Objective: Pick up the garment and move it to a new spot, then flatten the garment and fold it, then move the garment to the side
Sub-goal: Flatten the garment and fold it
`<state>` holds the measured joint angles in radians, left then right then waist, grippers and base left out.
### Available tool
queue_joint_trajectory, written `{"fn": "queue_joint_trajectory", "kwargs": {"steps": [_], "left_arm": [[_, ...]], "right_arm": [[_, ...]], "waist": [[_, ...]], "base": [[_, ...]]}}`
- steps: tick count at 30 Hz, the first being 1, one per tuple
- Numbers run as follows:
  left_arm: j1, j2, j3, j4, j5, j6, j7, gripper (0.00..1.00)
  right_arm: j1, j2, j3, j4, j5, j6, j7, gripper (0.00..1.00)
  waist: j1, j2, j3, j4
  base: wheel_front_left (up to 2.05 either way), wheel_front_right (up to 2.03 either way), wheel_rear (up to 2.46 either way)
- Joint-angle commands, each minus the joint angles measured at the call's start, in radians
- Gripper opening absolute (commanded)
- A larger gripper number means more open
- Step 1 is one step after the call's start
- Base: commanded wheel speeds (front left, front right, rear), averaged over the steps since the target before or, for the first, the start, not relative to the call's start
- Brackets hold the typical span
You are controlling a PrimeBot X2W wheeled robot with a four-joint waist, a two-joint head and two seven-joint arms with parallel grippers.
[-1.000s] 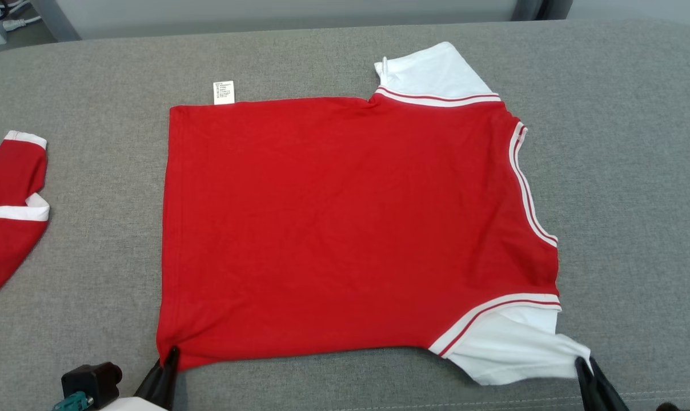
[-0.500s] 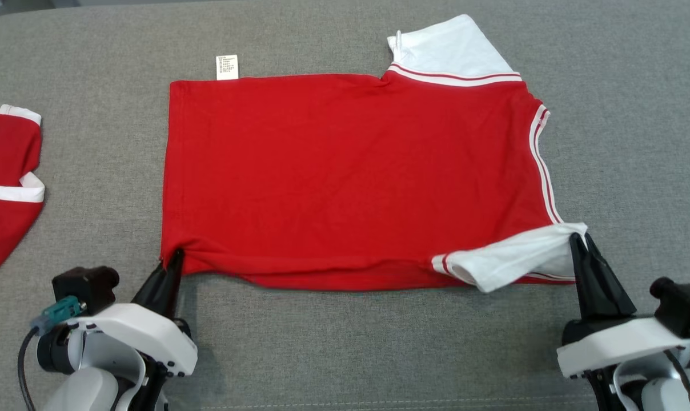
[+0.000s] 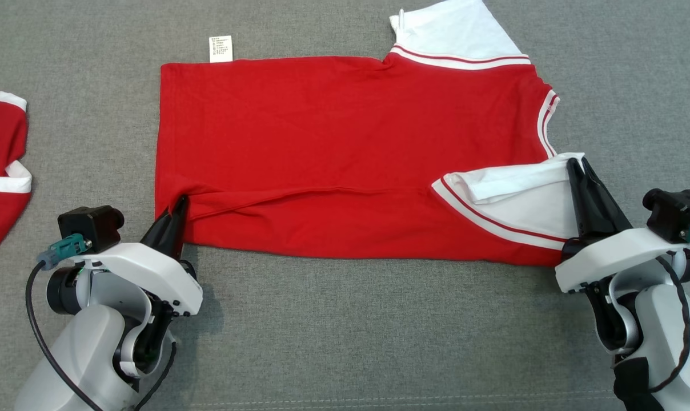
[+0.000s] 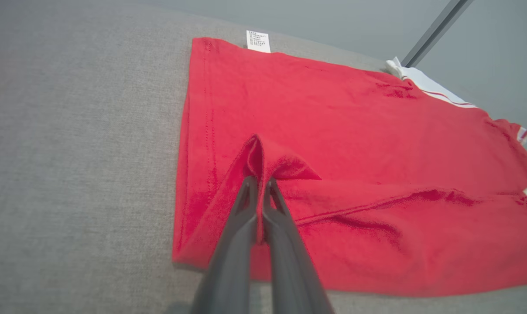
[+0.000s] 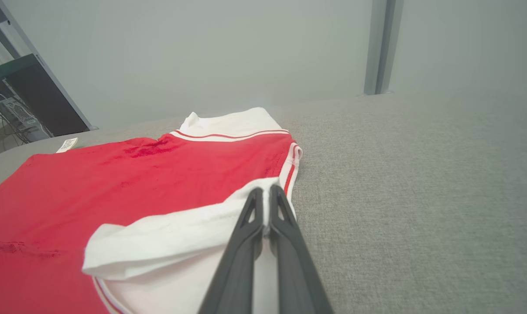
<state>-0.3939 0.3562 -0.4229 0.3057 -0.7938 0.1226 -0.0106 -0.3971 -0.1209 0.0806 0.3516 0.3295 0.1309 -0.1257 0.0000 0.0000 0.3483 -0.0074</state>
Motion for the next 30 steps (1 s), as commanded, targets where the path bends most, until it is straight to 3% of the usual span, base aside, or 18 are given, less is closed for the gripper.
{"fn": "queue_joint_trajectory", "kwargs": {"steps": [1,3,4,5,6,7,8,12,18,24,30], "left_arm": [[-0.045,0.030,0.036,-0.007,-0.001,-0.008,-0.010,0.00],[-0.059,0.022,0.032,0.024,-0.004,-0.016,-0.011,0.00],[-0.066,0.019,0.032,0.037,-0.001,-0.016,-0.018,0.09],[-0.071,0.015,0.034,0.049,-0.001,-0.017,-0.026,1.00],[-0.076,0.013,0.034,0.058,0.005,-0.014,-0.037,1.00],[-0.079,0.009,0.038,0.064,0.008,-0.011,-0.054,1.00],[-0.079,0.006,0.040,0.068,0.011,-0.008,-0.069,1.00],[-0.060,0.003,0.051,0.065,0.032,0.017,-0.134,1.00],[0.054,0.024,0.054,-0.035,0.100,0.112,-0.205,1.00],[0.181,0.047,0.038,-0.172,0.166,0.214,-0.216,1.00],[0.278,0.071,0.020,-0.262,0.176,0.262,-0.175,1.00]], "right_arm": [[-0.024,-0.010,0.026,-0.006,0.006,0.000,-0.015,0.00],[-0.051,-0.012,0.041,0.029,0.011,0.000,-0.028,0.00],[-0.061,-0.012,0.050,0.046,0.016,0.000,-0.033,0.00],[-0.070,-0.012,0.057,0.061,0.022,0.000,-0.039,0.00],[-0.078,-0.014,0.064,0.073,0.021,0.000,-0.049,0.38],[-0.084,-0.014,0.070,0.083,0.026,0.000,-0.057,0.95],[-0.087,-0.015,0.076,0.092,0.029,0.000,-0.066,1.00],[-0.077,-0.021,0.090,0.102,0.036,0.000,-0.103,1.00],[0.022,-0.023,0.034,0.032,-0.002,0.000,-0.133,1.00],[0.167,0.006,-0.040,-0.079,-0.086,0.000,-0.136,1.00],[0.313,0.045,-0.092,-0.160,-0.128,0.000,-0.136,1.00]], "waist": [[0.0000,0.0000,0.002,0.001],[0.0000,0.0000,0.007,0.002],[0.0000,0.0000,0.009,0.002],[0.0000,0.0000,0.010,0.002],[0.0000,0.0000,0.012,0.003],[0.0000,0.0000,0.014,0.003],[0.0000,0.0000,0.014,0.004],[0.0000,0.0000,0.008,0.005],[0.0000,0.0000,-0.024,0.009],[0.0000,0.0000,-0.065,0.018],[0.0000,0.0000,-0.115,0.021]], "base": [[0.00,0.00,0.00],[0.00,0.00,0.00],[0.00,0.00,0.00],[0.00,0.00,0.00],[0.00,0.00,0.00],[0.00,0.00,0.00],[0.00,0.00,0.00],[0.00,0.00,0.00],[0.00,0.00,0.00],[0.00,0.00,0.00],[0.00,0.00,0.00]]}}
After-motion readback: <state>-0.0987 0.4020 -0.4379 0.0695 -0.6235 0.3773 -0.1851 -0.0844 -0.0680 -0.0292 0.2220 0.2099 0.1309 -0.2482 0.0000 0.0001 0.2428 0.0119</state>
